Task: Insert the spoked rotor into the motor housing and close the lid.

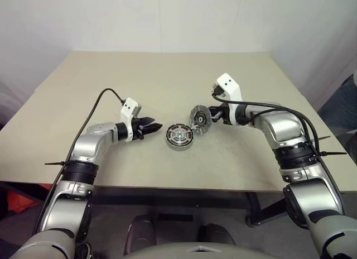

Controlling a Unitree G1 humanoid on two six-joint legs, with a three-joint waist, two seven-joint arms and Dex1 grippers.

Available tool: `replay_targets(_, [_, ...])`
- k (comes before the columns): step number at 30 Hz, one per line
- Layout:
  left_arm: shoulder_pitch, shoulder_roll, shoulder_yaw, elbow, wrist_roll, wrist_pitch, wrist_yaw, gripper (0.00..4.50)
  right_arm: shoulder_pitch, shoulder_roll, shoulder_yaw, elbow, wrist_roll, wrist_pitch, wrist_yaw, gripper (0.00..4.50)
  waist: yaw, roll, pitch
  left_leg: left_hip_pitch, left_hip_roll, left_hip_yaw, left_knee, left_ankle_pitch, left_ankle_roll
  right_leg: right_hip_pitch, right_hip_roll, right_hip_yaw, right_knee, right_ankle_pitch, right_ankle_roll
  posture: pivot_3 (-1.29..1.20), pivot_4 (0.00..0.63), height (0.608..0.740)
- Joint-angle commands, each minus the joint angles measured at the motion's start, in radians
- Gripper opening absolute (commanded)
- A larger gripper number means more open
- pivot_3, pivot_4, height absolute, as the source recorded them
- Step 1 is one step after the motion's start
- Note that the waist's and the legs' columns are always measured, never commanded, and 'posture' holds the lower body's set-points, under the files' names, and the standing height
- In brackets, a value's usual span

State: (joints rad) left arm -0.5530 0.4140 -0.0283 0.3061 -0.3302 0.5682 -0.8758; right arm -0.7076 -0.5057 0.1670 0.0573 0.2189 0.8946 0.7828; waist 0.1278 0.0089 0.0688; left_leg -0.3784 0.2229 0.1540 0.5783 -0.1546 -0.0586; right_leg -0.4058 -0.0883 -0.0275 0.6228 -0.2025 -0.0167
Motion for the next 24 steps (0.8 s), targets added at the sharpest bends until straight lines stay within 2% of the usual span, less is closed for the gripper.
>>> replay_targets(1, [-0.018,0.018,0.023,-0.041,-0.010,0.000,0.002,2.66,0.015,0.022,-0.001,-0.140,0.059,0.082,-0.001,0.01,-0.001,0.000,0.000,0.000,0.000,0.000,0.000,0.000,0.000,0.000,0.000,0.000,0.000,0.000,0.000,0.00,0.000,0.740])
replay_targets(7, [-0.013,0.032,0.026,-0.049,-0.008,0.000,0.012,2.66,0.013,0.125,-0.001,-0.215,0.105,0.183,-0.062,0.01,-0.006,0.000,0.000,0.002,0.000,0.000,-0.001,0.000,-0.001,0.000,0.001,0.000,0.000,0.000,0.000,0.00,0.000,0.740])
replay_targets(14, [-0.024,0.045,0.028,-0.046,-0.003,-0.003,0.018,2.66,0.055,0.236,0.052,-0.152,0.080,0.139,-0.141,0.01,-0.004,0.000,0.000,0.002,0.000,0.000,-0.001,0.001,-0.001,0.000,0.000,0.000,0.000,0.000,0.000,0.00,0.000,0.740])
replay_targets(18, [-0.034,0.060,0.033,-0.039,-0.002,-0.003,0.020,2.66,0.087,0.263,0.071,-0.094,0.068,0.107,-0.161,0.01,-0.002,0.000,0.000,0.002,0.000,-0.001,-0.001,0.001,-0.002,0.000,0.000,0.000,0.000,0.000,0.000,0.00,0.000,0.740])
replay_targets(24, [-0.050,0.069,0.037,-0.021,-0.003,-0.012,0.027,2.66,0.134,0.286,0.071,0.108,0.042,0.013,-0.172,0.01,-0.004,-0.002,-0.002,0.004,0.000,-0.001,-0.002,0.001,-0.002,0.002,0.000,0.001,0.000,0.000,0.001,0.00,0.000,0.740])
